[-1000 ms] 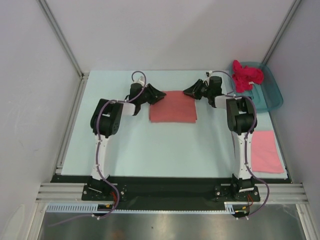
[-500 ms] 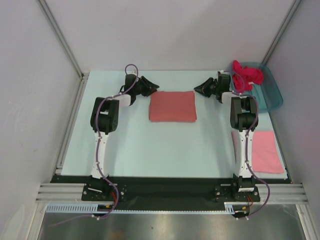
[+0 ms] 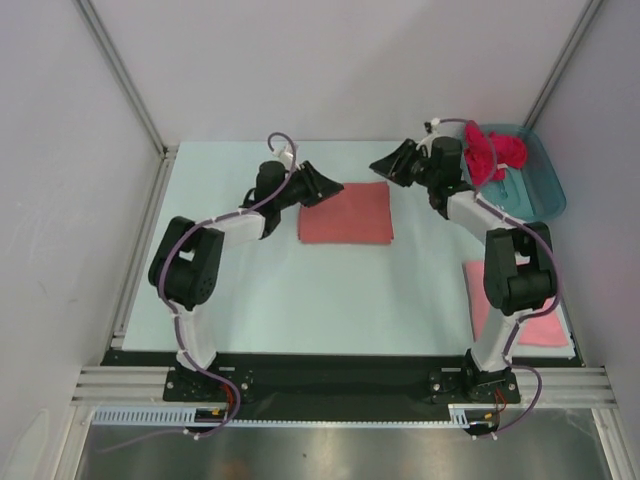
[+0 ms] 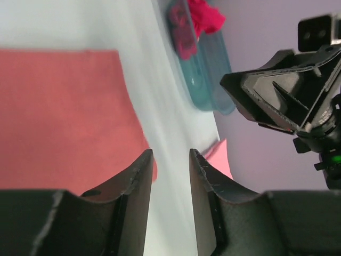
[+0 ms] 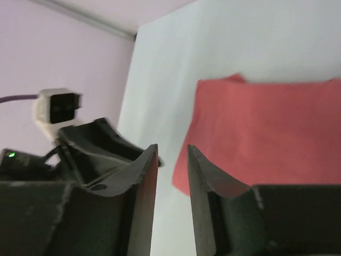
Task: Fold and stack the t-shirts
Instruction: Fold the tshirt
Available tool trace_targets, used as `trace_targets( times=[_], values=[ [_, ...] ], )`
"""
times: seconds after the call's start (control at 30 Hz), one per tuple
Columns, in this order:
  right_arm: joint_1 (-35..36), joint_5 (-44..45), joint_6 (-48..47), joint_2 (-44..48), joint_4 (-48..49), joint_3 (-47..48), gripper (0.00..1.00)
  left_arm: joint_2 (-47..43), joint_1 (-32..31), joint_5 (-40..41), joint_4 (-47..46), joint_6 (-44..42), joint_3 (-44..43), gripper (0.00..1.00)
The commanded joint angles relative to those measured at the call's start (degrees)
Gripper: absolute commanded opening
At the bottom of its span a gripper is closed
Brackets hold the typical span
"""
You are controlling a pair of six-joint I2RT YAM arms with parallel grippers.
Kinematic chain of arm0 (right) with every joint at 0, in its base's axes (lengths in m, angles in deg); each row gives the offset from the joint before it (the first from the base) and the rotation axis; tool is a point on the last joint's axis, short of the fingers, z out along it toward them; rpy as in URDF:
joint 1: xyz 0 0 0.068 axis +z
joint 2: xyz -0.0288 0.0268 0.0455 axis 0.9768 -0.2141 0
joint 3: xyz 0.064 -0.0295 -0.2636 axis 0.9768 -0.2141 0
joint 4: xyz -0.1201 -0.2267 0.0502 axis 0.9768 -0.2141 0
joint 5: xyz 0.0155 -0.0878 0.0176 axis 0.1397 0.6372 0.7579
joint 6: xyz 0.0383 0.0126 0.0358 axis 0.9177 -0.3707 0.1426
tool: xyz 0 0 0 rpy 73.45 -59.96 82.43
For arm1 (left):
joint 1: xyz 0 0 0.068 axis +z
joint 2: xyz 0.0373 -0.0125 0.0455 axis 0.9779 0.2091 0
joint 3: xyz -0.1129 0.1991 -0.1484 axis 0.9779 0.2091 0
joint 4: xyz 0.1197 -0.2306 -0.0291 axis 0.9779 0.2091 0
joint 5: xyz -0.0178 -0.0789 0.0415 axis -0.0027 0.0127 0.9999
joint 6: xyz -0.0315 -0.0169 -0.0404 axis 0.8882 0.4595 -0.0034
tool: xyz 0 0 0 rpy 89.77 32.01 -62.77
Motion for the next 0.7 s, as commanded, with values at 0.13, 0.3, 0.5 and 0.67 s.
trace_targets(
  times=[0.13,0.3,0.5,0.67],
  values=[
    [4.63,-8.59,20.21,-14.38,28.29,-13.24,0.15,10.34,-0.26,-3.64,-9.16,2.8,5.35,0.38],
    [2.26,-10.79,19.79,-17.75,33.4,-21.57,0.11,13.16,2.46,-3.91,-6.26,-2.37,9.21,0.37],
    [-4.24,-8.6,6.7,-11.09,20.09,-27.22,0.13,6.84,6.77,-2.68,2.6,-12.64,13.0,0.4],
    [-7.23,-6.07,-2.69,-3.27,8.31,-28.98,0.18,-4.91,6.34,0.83,9.9,-17.68,15.45,0.42]
  ],
)
